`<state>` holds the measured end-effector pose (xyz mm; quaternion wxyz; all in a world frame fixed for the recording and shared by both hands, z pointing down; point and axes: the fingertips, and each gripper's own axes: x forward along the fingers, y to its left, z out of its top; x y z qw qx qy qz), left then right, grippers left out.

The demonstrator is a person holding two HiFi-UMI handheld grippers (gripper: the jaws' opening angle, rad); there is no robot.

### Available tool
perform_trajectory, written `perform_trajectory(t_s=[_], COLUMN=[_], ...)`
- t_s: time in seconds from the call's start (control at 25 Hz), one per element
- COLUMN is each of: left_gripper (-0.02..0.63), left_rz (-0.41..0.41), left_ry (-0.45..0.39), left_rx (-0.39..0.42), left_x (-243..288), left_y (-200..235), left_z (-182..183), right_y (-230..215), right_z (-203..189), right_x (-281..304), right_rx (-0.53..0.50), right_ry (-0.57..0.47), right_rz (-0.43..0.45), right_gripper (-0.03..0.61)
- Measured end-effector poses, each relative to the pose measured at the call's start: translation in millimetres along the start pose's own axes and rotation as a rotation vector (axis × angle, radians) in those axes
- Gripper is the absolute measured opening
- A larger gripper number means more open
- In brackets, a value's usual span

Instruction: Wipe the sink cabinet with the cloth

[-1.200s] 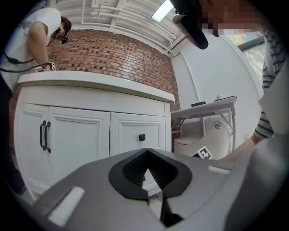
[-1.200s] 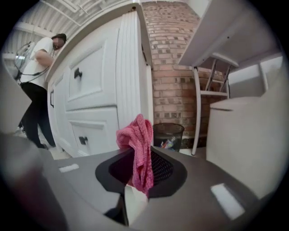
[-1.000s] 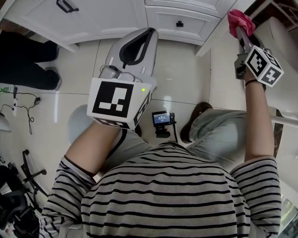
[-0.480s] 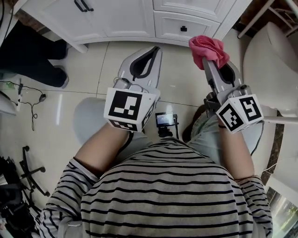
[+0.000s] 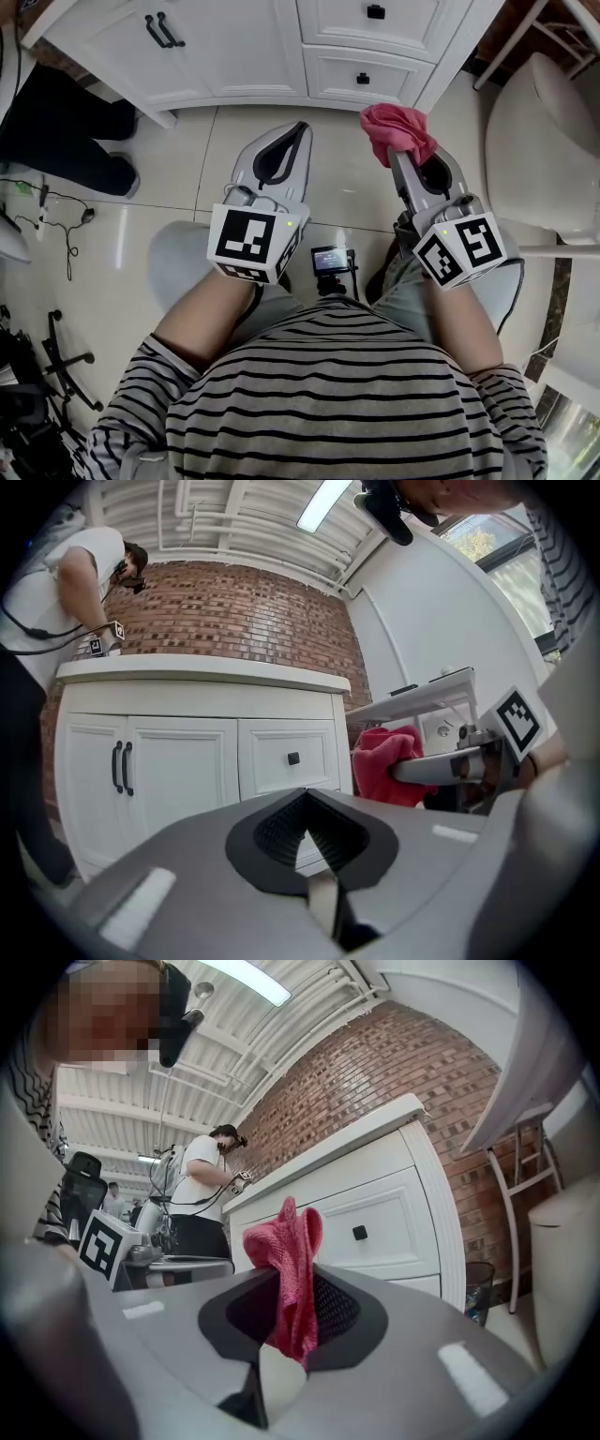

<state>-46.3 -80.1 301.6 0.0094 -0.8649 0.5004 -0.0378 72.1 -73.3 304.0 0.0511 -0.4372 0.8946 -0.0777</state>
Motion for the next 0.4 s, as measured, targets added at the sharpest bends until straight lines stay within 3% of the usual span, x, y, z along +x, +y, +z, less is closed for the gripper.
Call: perform_trajectory(t_s=[0.4], left_gripper=[0.002], left_rz=[-0.009], left_ry=[0.009], left_rx=[-0.013], left_x=[5.8], left_y=[-4.2], left_z=[-3.3], right_y=[-8.1], right_z=[-1.2], right_x=[-2.6], right_rx=[0.014], right_ry=[0.004], right_rz=[-0.023], right_gripper=[0.063])
